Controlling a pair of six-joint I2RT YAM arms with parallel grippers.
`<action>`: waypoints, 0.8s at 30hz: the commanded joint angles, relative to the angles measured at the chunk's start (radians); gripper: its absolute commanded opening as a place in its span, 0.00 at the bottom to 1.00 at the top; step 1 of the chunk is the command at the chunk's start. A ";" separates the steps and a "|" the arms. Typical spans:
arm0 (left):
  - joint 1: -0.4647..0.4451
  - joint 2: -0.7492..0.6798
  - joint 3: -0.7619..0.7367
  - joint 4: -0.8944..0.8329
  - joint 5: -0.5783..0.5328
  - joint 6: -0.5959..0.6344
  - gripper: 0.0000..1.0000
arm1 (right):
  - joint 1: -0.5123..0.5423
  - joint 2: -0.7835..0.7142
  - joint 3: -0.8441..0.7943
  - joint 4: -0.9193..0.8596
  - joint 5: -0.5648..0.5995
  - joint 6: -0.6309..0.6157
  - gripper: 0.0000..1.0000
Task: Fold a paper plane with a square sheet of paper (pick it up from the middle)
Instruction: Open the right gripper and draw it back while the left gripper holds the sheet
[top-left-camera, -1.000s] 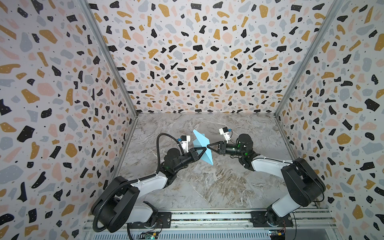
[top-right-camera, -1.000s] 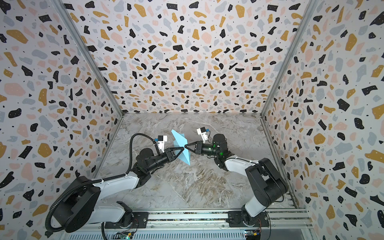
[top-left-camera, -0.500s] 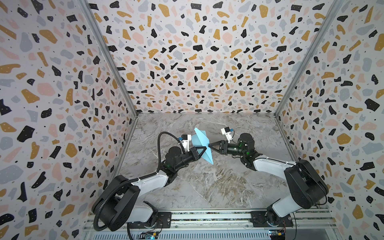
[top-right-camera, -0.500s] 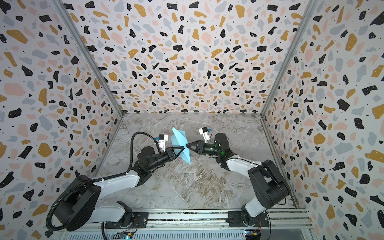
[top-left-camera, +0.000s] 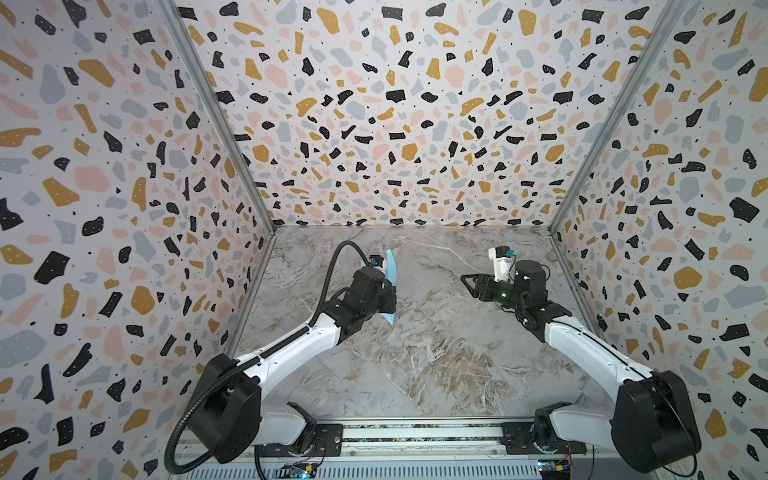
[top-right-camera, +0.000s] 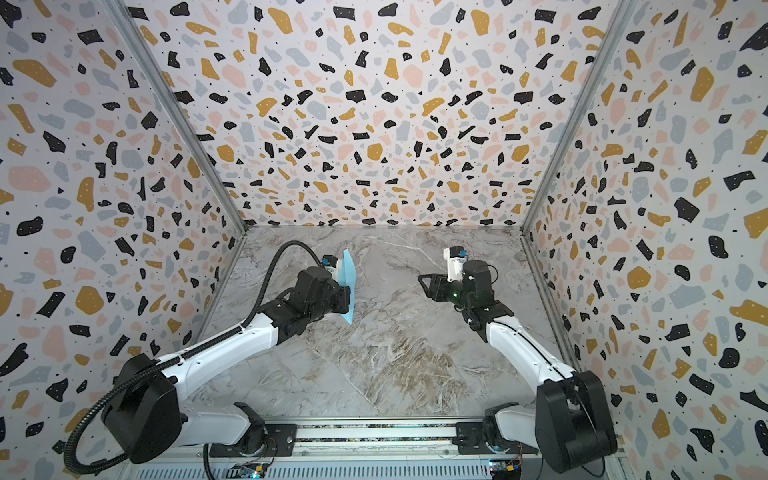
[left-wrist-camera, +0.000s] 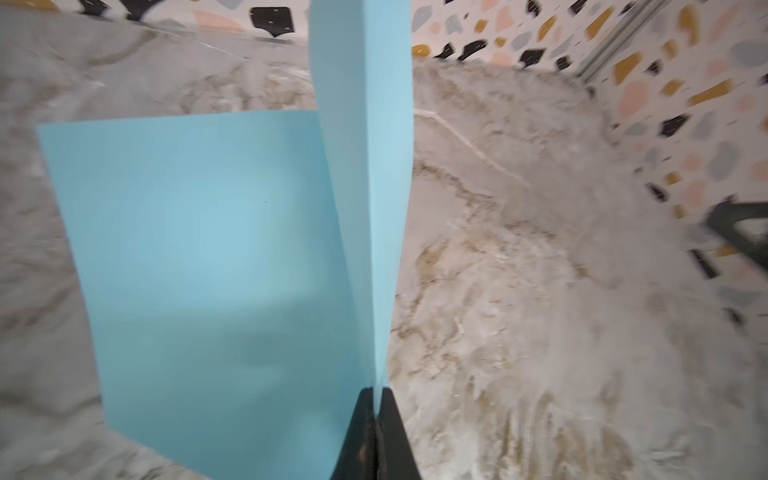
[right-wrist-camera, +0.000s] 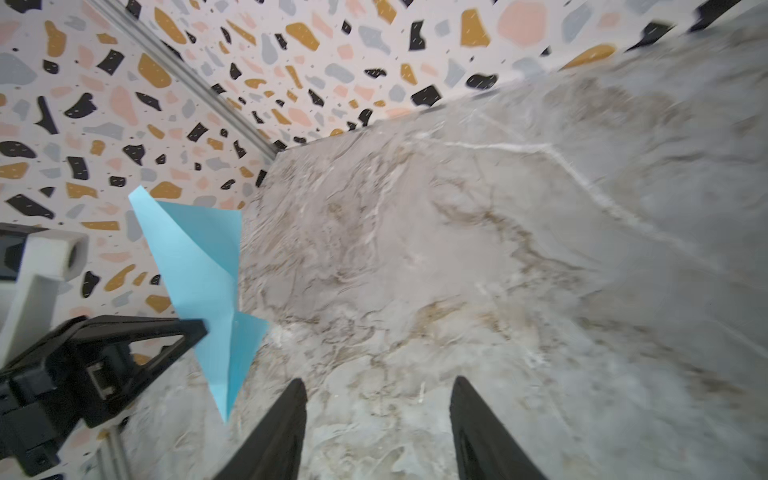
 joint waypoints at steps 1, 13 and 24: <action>-0.045 0.082 0.068 -0.258 -0.362 0.122 0.05 | -0.034 -0.081 -0.032 -0.051 0.100 -0.061 0.58; -0.178 0.518 0.303 -0.442 -0.750 0.058 0.04 | -0.100 -0.124 -0.096 -0.075 0.060 -0.011 0.58; -0.231 0.686 0.355 -0.387 -0.638 0.010 0.07 | -0.103 -0.113 -0.132 -0.053 0.025 0.025 0.58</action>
